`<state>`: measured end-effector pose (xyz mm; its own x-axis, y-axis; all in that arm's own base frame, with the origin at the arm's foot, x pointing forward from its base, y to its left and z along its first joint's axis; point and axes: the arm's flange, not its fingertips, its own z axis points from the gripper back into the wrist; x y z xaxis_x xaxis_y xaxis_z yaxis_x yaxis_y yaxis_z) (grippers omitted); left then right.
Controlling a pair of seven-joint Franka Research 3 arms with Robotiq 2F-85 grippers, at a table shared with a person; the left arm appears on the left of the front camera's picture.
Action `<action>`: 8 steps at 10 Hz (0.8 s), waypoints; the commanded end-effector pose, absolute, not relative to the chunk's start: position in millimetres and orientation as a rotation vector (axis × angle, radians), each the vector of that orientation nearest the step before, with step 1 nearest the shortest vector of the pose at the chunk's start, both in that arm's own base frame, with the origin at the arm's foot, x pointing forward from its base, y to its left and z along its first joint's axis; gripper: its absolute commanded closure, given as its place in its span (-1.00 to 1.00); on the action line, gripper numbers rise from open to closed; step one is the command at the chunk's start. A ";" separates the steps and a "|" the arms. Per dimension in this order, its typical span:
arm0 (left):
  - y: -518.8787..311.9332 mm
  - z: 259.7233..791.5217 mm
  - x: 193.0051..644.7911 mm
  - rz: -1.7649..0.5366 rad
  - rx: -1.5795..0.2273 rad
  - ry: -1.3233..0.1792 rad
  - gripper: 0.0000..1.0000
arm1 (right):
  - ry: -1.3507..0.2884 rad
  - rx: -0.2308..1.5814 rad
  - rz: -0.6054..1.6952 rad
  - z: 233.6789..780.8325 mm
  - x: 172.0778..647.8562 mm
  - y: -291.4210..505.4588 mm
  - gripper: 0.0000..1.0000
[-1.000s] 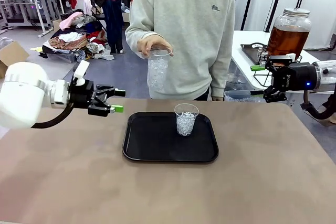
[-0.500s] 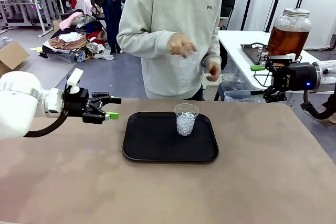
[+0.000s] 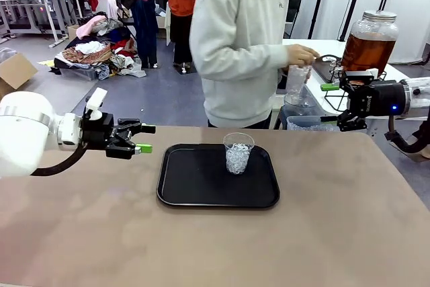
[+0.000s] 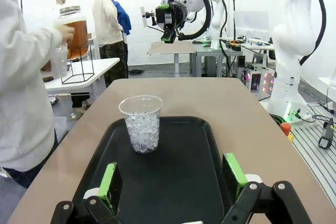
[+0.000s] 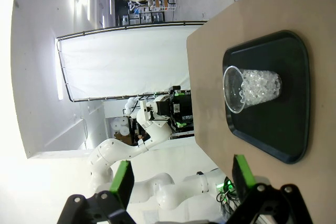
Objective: Pour the drink into the iced cup.
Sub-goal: Pick up the iced cup indicated by the human and present it to them.
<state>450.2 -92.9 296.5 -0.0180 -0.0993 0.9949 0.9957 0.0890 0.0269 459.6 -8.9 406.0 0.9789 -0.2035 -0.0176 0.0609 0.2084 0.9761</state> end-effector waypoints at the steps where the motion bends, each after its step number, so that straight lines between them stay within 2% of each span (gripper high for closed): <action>1: -92.9 297.3 449.8 -1.208 -1.059 -1.199 -1.00 | -0.125 1.353 -0.183 407.1 459.9 -8.2 -1.00; 8: -92.9 297.3 449.8 -1.208 -1.059 -1.199 -1.00 | -0.125 1.353 -0.183 407.1 459.9 -8.2 -1.00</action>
